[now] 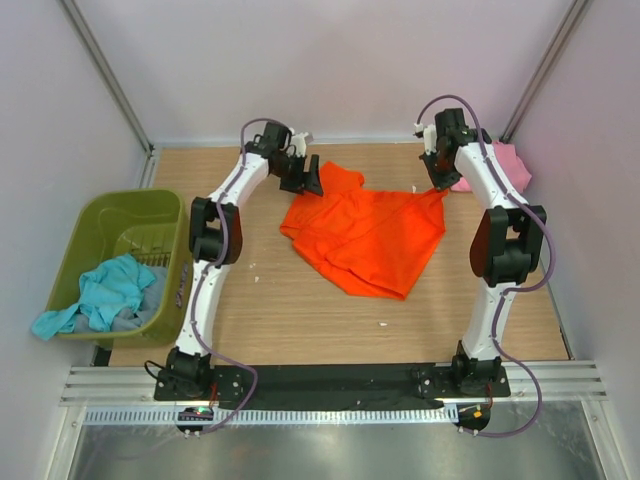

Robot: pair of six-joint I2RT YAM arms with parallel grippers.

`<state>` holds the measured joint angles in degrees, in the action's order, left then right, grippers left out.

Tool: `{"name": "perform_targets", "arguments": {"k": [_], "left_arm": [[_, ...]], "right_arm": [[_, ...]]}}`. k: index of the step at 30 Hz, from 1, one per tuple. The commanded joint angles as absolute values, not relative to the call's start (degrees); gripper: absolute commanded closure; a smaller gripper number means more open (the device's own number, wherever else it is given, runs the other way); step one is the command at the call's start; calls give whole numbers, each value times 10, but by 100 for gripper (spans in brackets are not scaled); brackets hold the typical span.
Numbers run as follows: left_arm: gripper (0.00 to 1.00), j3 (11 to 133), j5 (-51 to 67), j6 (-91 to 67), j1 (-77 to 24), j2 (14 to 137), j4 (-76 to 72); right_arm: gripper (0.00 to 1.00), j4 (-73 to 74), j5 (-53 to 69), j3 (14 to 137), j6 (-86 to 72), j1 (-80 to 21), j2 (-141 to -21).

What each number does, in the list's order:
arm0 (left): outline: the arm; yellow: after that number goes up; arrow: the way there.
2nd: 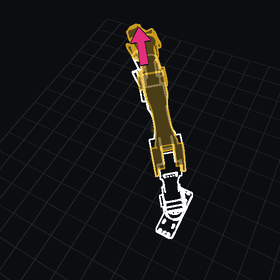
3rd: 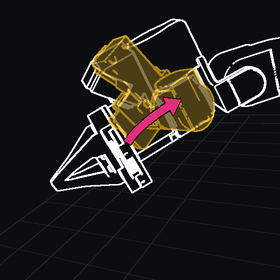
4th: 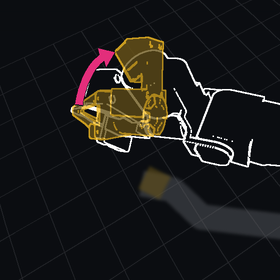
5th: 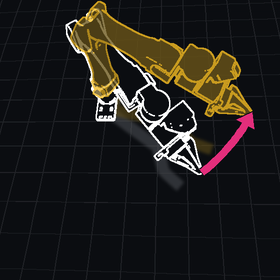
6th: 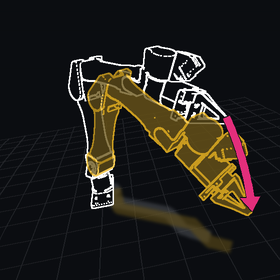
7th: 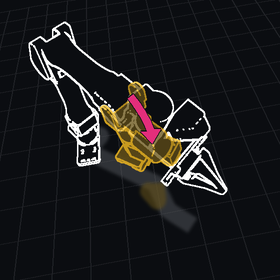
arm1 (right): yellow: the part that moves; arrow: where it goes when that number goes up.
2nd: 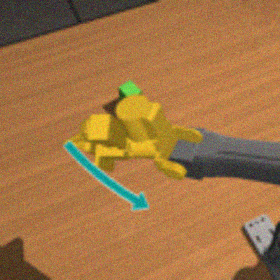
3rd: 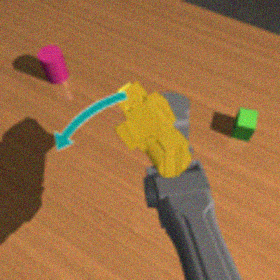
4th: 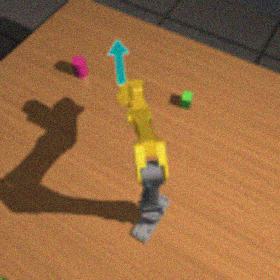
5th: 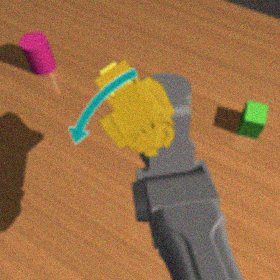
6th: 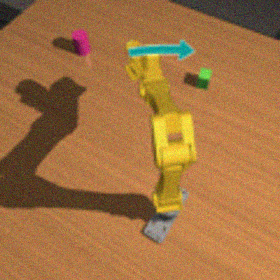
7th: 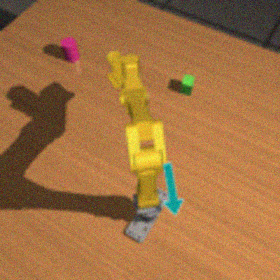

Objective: Fold and stack the t-shirts
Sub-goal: Flatten the tshirt out

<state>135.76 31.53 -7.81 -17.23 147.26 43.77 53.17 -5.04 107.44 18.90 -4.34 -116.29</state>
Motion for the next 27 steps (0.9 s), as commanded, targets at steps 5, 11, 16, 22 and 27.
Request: {"name": "perform_targets", "arguments": {"k": [5,11,16,22,27], "left_arm": [[26,1319,353,-115,-176,1445,429],[32,1244,316,-116,-173,1398,485],[39,1068,342,-137,-174,1328,495],[40,941,354,-182,-185,1224,453],[34,1021,308,-160,-173,1177,464]], "right_arm": [[99,519,-62,1086,191,-45,-1136],[99,522,-57,1075,192,-45,-1131],[99,527,-46,1056,191,-45,-1123],[99,530,-39,1055,190,-45,-1122],[99,527,-37,1053,187,-45,-1123]]}}
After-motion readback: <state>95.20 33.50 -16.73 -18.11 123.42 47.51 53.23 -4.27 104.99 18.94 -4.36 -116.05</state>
